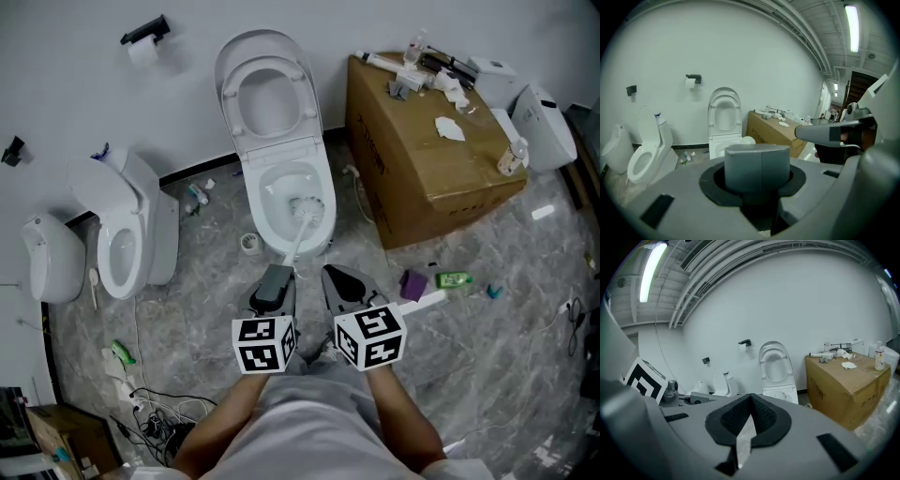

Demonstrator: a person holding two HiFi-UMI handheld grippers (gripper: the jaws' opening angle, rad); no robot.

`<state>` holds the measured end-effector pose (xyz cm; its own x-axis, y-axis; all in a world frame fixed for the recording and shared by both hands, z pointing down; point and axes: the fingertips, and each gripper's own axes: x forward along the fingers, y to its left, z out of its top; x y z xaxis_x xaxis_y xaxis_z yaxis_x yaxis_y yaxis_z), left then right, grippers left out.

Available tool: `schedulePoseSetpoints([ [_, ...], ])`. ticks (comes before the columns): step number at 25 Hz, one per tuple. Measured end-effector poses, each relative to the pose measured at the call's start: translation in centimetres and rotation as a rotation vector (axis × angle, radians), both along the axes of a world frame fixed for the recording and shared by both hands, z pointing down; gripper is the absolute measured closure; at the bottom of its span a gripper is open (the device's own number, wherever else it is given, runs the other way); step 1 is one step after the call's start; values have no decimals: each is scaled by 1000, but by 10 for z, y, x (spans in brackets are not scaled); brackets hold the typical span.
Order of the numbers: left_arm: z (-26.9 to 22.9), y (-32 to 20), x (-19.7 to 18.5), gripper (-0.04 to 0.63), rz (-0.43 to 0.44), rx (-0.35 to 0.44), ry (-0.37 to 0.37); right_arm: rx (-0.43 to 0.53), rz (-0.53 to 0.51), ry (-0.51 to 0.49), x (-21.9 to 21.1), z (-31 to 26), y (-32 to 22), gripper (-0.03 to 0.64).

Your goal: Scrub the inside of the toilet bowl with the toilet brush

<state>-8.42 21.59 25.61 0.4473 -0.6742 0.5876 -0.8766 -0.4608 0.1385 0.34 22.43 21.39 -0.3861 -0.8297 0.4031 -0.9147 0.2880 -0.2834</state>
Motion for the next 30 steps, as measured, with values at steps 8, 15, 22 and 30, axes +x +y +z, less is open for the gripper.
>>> schedulePoseSetpoints([
  [8, 30, -28, -3, 437, -13, -52, -23, -49, -15, 0, 0, 26, -33, 620],
  [15, 71, -79, -5, 437, -4, -122, -32, -106, -17, 16, -2, 55, -86, 620],
  [22, 125, -147, -6, 437, 36, -228, -65, -181, -12, 23, -5, 94, -165, 620],
  [30, 194, -210, 1, 437, 110, -343, -84, -284, 15, 44, -4, 142, -243, 620],
])
